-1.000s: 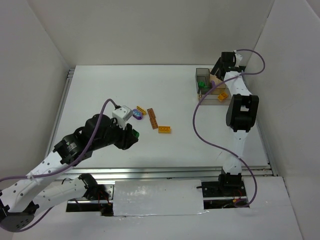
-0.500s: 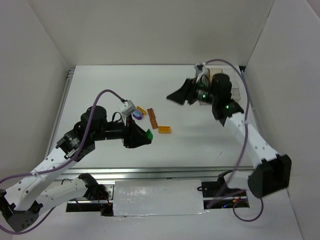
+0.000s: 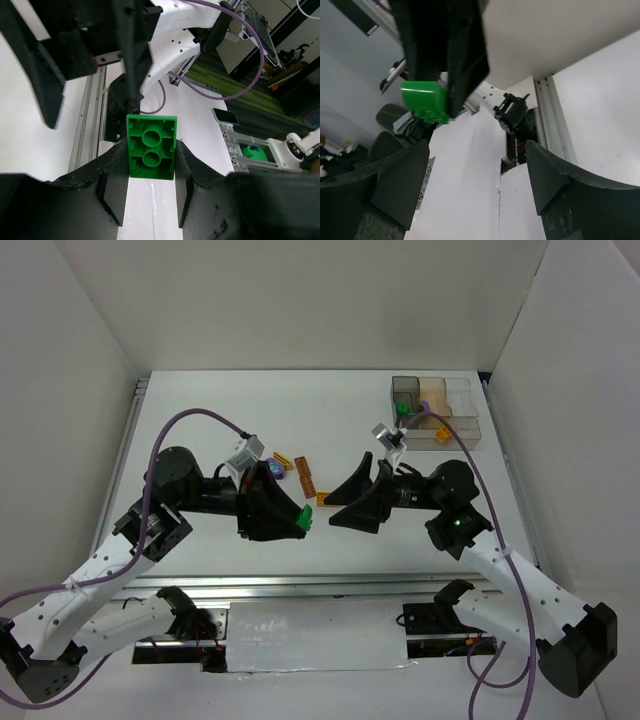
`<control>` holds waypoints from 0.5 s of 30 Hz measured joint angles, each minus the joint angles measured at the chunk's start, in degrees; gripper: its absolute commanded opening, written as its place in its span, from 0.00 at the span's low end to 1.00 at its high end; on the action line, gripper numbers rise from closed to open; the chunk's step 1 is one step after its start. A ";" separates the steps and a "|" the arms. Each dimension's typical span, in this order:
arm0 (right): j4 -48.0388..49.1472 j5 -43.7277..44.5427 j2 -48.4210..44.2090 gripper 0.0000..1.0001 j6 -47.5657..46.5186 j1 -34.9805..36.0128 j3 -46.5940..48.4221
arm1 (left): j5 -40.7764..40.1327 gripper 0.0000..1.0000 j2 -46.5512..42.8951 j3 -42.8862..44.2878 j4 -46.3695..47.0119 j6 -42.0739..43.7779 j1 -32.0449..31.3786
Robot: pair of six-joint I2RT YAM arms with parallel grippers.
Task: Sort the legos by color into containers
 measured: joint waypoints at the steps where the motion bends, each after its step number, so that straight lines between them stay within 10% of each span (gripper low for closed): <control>1: 0.02 0.28 -0.59 0.85 -0.20 1.38 0.15 | 0.13 0.00 0.04 0.00 0.20 -0.04 0.00; 15: -5.22 9.94 -0.74 0.77 -6.62 12.04 3.96 | -2.58 0.00 2.54 -0.04 -3.93 0.37 0.00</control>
